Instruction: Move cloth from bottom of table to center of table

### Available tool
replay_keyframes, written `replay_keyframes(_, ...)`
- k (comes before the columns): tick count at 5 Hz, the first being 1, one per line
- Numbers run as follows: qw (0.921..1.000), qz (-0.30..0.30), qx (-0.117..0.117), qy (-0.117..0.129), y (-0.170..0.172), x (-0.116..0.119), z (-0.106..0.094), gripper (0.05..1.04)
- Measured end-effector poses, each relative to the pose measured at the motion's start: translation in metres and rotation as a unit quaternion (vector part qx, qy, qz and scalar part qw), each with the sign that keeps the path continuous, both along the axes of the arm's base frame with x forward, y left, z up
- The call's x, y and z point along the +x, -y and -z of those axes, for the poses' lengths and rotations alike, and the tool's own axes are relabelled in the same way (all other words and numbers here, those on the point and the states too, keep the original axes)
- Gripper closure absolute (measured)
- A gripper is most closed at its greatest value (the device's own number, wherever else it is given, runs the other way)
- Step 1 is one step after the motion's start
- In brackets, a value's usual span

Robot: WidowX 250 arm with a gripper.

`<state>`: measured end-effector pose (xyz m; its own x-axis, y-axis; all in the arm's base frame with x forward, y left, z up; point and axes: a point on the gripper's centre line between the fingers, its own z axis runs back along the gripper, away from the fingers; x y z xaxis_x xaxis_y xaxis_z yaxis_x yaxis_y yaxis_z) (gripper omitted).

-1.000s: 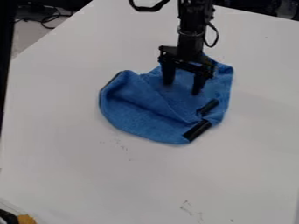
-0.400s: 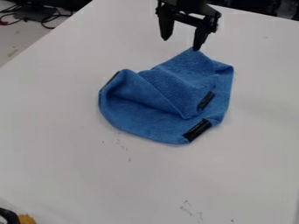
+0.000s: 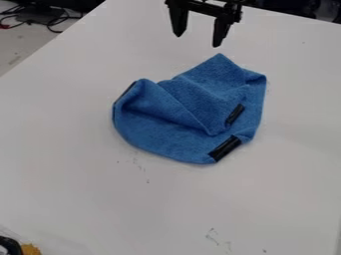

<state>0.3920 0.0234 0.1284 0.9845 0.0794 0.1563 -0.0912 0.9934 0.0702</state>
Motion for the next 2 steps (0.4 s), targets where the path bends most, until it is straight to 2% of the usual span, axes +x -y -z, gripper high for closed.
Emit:
replay_keyframes(1, 0.9982, -0.054, -0.008, -0.024, -0.024, -0.024, 0.005, 0.085)
replay_keyframes(2, 0.9911, -0.121, -0.010, -0.054, -0.043, -0.057, 0.006, 0.085)
